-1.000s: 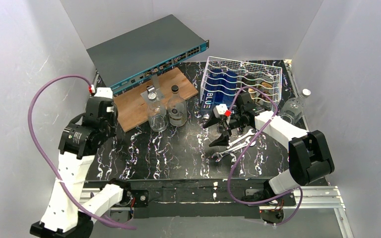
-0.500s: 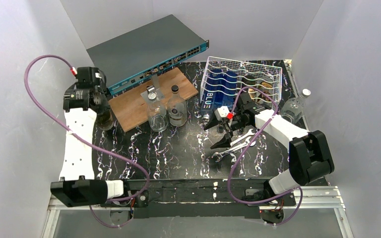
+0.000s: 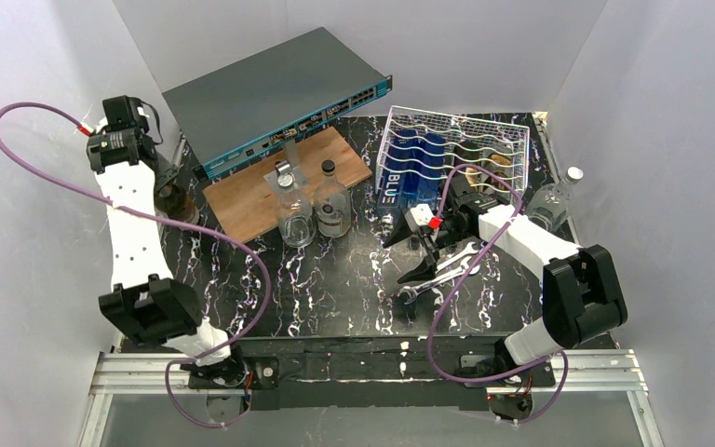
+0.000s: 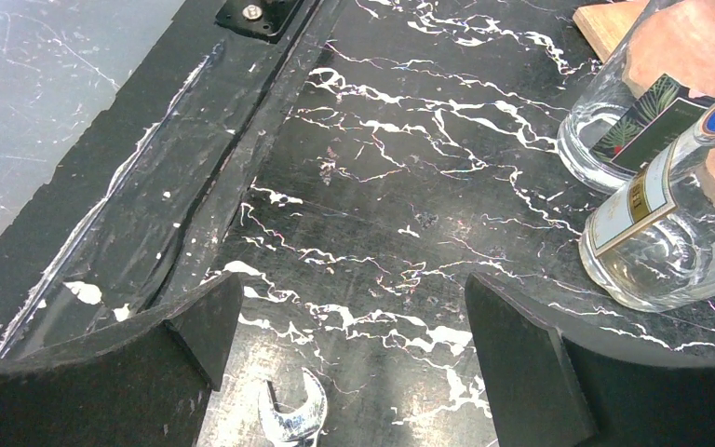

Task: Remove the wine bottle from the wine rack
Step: Place the wine bottle at the center of the board.

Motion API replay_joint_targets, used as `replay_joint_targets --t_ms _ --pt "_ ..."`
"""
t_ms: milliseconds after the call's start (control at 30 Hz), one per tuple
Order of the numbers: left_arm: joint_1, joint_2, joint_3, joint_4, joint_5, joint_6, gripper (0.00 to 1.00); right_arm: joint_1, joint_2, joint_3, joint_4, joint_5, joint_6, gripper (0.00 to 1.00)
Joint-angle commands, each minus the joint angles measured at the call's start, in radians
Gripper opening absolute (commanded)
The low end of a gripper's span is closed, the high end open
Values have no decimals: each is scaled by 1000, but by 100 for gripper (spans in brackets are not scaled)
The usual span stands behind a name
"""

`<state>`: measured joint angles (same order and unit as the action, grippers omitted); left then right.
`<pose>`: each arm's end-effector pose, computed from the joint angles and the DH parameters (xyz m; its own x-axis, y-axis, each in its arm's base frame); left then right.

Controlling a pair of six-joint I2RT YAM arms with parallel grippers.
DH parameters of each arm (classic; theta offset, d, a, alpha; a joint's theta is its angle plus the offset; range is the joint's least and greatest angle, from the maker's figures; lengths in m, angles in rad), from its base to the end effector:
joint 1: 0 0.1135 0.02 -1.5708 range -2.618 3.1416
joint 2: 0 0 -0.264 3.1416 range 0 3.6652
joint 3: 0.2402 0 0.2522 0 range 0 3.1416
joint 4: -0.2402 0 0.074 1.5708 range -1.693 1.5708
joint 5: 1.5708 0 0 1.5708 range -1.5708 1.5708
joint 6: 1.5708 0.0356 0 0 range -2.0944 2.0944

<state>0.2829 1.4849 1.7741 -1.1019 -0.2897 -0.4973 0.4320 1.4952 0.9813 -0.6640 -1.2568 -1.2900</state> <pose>0.2750 0.0905 0.4254 -0.3952 -0.5910 -0.7032 -0.7335 0.6639 -0.1457 0.2359 0.1461 0.2301 0.2095 -0.2302 -0.9503 -0.9336 -0.3361 -0.1244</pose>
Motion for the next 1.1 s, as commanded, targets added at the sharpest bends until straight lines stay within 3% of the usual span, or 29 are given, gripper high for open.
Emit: replay_joint_targets --t_ms 0,433,633,1067 --pt "35 70 130 -46 23 -102 0 -1 -6 40 -42 -30 -49 98" --pt "57 193 179 -109 11 -184 1 -1 -1 39 -57 -25 -75 98" --pt "60 218 195 -121 11 -211 23 -1 4 40 -63 -20 -85 98" --pt "79 228 245 -122 29 -205 49 -1 7 41 -78 -21 -102 98"
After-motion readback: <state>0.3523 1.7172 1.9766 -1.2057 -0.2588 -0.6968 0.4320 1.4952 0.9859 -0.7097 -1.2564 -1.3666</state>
